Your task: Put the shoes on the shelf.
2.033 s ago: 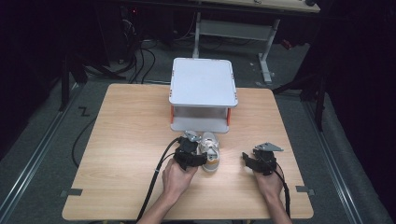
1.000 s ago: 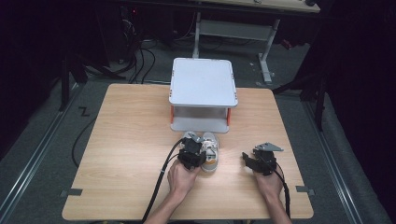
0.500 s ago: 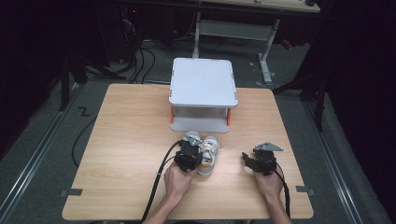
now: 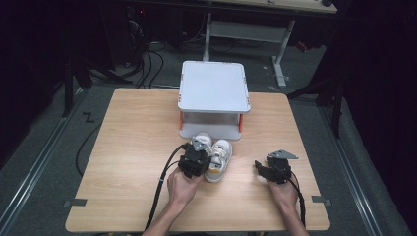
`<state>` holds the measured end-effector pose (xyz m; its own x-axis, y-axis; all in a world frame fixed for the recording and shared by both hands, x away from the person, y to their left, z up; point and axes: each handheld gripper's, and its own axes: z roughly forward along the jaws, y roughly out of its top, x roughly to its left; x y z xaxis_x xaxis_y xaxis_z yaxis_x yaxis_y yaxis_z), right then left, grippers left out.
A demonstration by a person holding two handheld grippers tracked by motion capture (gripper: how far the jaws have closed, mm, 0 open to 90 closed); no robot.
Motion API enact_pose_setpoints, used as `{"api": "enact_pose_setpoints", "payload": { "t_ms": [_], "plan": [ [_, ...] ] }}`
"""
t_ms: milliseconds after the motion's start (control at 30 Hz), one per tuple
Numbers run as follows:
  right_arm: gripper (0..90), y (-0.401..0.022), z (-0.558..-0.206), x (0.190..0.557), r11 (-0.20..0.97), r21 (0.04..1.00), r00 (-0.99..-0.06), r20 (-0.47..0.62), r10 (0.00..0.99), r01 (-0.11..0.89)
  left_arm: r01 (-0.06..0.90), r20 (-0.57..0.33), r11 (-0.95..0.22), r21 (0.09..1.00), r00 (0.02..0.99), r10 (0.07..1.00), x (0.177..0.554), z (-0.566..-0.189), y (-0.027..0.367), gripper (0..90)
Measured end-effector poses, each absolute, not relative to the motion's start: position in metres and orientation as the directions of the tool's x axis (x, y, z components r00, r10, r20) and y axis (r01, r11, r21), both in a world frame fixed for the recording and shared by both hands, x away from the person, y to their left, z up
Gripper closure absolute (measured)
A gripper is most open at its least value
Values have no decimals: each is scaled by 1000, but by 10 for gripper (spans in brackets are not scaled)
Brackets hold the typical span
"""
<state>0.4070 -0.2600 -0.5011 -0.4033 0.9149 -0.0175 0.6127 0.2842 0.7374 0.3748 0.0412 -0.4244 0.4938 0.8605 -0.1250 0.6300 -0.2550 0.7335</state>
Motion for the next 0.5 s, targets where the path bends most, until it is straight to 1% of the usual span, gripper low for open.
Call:
{"api": "enact_pose_setpoints", "payload": {
  "t_ms": [133,267,367,433,500],
  "plan": [
    [501,-261,-500,407,285,738,-399,-23,917,612,622,-123,-257,740,500,857,383,-420,42,823],
    [522,-260,-496,405,283,759,-419,-15,908,587,622,-116,-260,738,497,860,391,-420,43,823],
    [549,-260,-489,402,267,798,-438,-5,899,540,622,-107,-269,735,498,861,398,-421,43,823],
    [560,-259,-483,402,264,796,-444,7,896,545,622,-108,-263,738,494,863,402,-422,43,823],
    [579,-257,-477,405,271,797,-472,19,882,540,621,-107,-262,739,492,864,405,-422,43,823]
  ]
}}
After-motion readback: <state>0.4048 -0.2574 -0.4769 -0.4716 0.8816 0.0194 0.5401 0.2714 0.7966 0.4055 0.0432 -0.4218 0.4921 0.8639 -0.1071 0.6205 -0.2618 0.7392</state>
